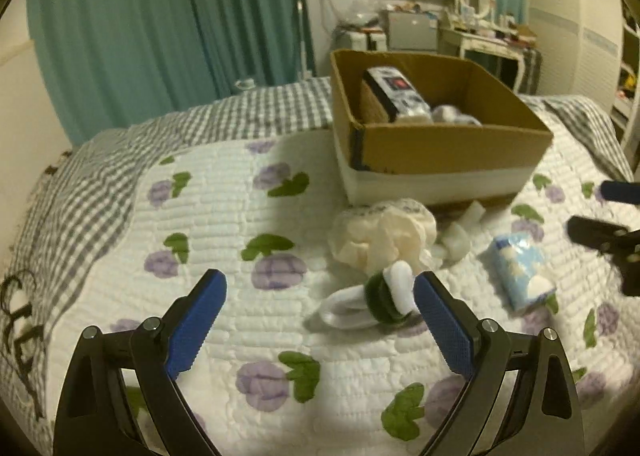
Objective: Organize soft objects
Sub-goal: 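Grasp the light-blue tissue pack with the right tool while the left tool grasps the pipe-cleaner toy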
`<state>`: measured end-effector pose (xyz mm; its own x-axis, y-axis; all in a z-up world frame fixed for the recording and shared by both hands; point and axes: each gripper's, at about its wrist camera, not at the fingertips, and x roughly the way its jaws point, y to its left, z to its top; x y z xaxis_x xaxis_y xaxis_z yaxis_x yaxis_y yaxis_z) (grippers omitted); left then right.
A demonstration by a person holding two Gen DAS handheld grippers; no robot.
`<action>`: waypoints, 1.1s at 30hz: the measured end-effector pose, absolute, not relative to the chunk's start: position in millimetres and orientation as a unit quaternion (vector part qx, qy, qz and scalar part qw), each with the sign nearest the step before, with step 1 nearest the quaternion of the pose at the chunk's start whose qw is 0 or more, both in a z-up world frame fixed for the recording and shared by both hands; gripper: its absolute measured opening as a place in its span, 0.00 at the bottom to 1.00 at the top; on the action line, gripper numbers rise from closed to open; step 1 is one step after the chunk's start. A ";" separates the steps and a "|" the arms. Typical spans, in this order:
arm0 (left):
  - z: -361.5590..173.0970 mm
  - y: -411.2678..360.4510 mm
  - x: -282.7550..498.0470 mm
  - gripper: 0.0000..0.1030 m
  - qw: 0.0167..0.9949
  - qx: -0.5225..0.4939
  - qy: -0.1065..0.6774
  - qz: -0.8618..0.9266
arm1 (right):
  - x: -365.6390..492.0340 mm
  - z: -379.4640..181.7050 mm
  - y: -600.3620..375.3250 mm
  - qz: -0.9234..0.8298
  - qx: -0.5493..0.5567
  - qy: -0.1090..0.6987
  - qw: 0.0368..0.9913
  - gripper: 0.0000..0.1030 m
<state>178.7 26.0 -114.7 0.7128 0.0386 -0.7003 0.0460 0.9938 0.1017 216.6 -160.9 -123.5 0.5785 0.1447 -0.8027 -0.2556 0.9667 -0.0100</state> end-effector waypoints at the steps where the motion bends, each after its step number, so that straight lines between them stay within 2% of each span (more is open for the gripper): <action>1: -117.4 24.4 179.7 0.93 0.923 0.057 0.380 -0.007 | 219.3 -131.4 -158.3 0.115 -0.061 0.451 0.883 0.93; 11: -156.0 10.9 196.7 0.92 0.911 0.046 0.408 -0.040 | 230.3 -178.8 -133.0 0.137 -0.073 0.483 0.862 0.93; 16: -167.7 5.2 204.1 0.91 0.908 0.043 0.413 -0.054 | 235.5 -194.1 -127.7 0.142 -0.073 0.498 0.852 0.77; 17: -170.6 3.9 207.0 0.91 0.907 0.044 0.414 -0.058 | 236.4 -196.2 -127.5 0.141 -0.072 0.501 0.851 0.69; 18: -173.2 3.1 209.7 0.88 0.905 0.044 0.418 -0.061 | 238.1 -197.5 -128.7 0.140 -0.071 0.504 0.849 0.64; 19: -176.1 3.1 212.2 0.78 0.903 0.041 0.423 -0.064 | 238.8 -198.6 -130.8 0.139 -0.067 0.506 0.849 0.61; 24: -184.9 6.8 213.5 0.63 0.888 0.014 0.449 -0.095 | 234.9 -193.1 -140.5 0.141 -0.050 0.499 0.854 0.56; 33: -169.2 -4.0 190.0 0.60 0.886 0.046 0.451 -0.096 | 218.5 -167.8 -149.9 0.143 -0.048 0.481 0.863 0.55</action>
<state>190.0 -4.0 -169.2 0.5746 -0.1295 -0.8081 0.2119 0.9773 -0.0059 218.5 -149.9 -167.8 0.4959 0.1996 -0.8452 -0.2928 0.9547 0.0536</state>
